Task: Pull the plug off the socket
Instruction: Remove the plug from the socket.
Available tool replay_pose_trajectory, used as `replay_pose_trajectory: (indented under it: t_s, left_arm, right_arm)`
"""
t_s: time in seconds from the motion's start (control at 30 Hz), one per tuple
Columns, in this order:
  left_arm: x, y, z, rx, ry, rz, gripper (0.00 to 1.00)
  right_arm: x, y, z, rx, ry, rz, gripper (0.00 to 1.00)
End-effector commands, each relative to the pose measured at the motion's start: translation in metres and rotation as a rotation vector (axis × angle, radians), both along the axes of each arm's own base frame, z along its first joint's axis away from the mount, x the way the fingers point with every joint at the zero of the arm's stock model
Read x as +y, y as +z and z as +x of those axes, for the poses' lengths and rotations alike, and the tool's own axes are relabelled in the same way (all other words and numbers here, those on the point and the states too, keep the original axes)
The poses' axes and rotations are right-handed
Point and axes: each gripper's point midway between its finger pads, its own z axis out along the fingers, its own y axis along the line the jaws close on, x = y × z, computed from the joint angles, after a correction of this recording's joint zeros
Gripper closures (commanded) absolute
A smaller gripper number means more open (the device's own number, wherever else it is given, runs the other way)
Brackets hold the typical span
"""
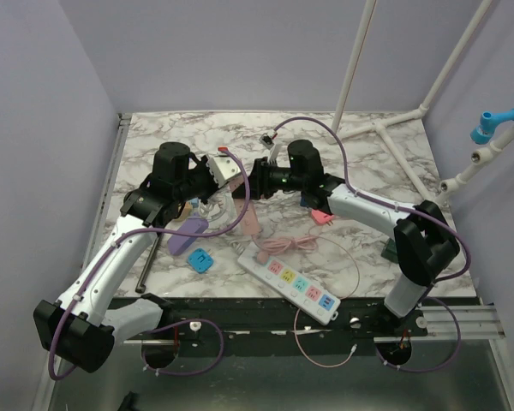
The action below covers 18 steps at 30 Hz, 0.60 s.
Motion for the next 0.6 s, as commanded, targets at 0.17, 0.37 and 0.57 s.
replay_pose_trajectory:
  t_s: [0.17, 0.37, 0.57]
  left_arm:
    - [-0.041, 0.086, -0.063, -0.137, -0.321, -0.195, 1.0]
    - [-0.038, 0.08, -0.069, -0.148, -0.347, -0.157, 1.0]
    - [-0.038, 0.069, -0.07, -0.14, -0.355, -0.138, 1.0]
  right_arm:
    - [-0.091, -0.117, 0.082, 0.256, -0.466, -0.298, 0.99]
    - [-0.107, -0.117, 0.086, 0.258, -0.498, -0.305, 0.99]
    - [-0.111, -0.108, 0.089, 0.225, -0.511, -0.303, 0.99]
